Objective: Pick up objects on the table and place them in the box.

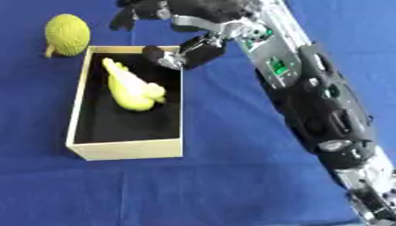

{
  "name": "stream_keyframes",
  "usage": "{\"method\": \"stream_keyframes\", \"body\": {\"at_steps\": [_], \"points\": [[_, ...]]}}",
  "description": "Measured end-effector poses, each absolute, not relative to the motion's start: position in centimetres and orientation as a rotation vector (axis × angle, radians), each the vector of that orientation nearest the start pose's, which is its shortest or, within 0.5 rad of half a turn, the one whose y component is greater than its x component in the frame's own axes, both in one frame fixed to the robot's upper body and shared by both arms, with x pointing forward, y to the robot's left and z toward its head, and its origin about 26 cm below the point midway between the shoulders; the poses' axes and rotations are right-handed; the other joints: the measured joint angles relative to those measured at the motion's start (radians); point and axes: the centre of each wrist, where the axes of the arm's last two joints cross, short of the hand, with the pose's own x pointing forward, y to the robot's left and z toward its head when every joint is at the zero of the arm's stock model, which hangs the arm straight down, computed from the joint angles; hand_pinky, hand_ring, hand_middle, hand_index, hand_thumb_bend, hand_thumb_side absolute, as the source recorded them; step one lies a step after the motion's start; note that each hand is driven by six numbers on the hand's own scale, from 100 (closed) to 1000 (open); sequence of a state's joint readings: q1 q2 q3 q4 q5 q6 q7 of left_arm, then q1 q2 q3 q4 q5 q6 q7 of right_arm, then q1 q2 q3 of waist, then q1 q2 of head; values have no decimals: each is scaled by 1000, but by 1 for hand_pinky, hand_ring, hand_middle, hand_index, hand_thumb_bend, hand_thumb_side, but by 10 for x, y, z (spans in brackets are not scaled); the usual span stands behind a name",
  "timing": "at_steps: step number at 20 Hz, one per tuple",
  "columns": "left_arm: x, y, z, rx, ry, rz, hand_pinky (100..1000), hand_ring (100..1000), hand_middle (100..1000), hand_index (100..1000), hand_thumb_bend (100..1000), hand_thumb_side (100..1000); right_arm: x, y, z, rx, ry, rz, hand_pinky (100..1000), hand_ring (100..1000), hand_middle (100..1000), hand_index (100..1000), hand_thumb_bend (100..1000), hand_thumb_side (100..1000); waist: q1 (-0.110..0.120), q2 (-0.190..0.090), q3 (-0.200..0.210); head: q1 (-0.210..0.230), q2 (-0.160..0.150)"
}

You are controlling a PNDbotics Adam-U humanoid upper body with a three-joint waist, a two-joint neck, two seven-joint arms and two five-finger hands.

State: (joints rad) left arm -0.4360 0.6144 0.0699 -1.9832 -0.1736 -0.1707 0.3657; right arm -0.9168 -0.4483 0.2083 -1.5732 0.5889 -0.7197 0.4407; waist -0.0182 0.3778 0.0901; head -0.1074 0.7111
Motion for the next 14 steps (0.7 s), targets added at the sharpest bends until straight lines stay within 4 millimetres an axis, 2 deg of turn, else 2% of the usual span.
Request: {"method": "stream_keyframes", "body": {"at_steps": [1, 7, 10, 14], "points": [[303, 301, 280, -965, 3330, 402, 776, 778, 758, 892, 100, 484, 391, -204, 313, 624, 2313, -1896, 880, 866, 634, 841, 100, 146, 0, -1, -3, 7, 0], [314, 296, 303, -1097, 3214, 669, 802, 800, 776, 902, 100, 471, 364, -258, 334, 776, 2431, -1743, 875, 864, 648, 836, 100, 170, 2, -2, -18, 41, 0], [328, 293, 307, -1189, 3160, 863, 817, 812, 786, 912, 100, 473, 346, -275, 338, 818, 2486, -1669, 873, 860, 646, 830, 100, 151, 4, -2, -30, 56, 1], [348, 289, 302, -1297, 3067, 1160, 844, 842, 810, 931, 110, 510, 321, -292, 339, 851, 2569, -1567, 868, 856, 647, 822, 100, 111, 5, -2, -46, 65, 0]]}}
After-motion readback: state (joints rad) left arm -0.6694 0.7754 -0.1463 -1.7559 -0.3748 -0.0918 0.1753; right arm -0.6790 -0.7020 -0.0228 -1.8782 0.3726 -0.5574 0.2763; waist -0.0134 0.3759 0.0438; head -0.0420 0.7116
